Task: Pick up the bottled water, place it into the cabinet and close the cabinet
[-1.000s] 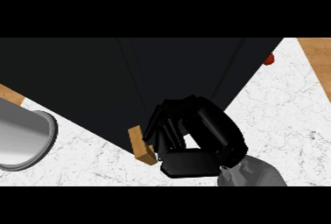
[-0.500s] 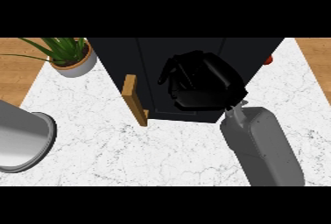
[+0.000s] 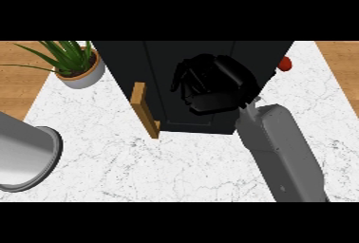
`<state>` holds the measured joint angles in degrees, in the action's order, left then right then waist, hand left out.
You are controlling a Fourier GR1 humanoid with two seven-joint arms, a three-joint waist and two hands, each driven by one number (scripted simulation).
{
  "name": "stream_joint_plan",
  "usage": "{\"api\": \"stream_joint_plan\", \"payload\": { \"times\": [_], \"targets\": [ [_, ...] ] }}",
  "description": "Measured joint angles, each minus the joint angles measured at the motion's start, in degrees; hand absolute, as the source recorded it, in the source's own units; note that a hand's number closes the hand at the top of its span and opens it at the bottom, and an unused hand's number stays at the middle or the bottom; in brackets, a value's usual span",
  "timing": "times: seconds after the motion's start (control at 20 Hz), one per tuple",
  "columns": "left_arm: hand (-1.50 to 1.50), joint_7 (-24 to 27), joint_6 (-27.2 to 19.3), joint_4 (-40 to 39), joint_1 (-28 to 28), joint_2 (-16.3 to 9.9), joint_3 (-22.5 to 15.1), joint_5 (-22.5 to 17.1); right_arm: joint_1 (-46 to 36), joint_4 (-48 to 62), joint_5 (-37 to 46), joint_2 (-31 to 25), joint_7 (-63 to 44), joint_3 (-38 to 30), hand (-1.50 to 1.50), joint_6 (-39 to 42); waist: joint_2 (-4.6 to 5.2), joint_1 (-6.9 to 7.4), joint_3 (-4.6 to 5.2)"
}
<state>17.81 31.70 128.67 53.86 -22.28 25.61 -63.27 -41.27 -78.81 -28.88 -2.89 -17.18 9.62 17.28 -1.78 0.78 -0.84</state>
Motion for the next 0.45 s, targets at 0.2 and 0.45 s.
{"api": "stream_joint_plan", "payload": {
  "times": [0.2,0.45],
  "targets": [
    [-1.50,-1.18,0.28,-0.13,-0.46,-0.47,0.53,-1.13,-0.78,0.76,-0.60,0.03,-0.24,0.36,1.50,-0.84,-0.06,-0.12,-0.48],
    [-1.50,-2.25,1.20,-0.89,-1.19,-0.07,0.07,-0.88,-1.49,1.45,-2.80,-0.12,-1.31,0.10,1.50,0.71,0.02,-0.10,-0.74]
  ]
}}
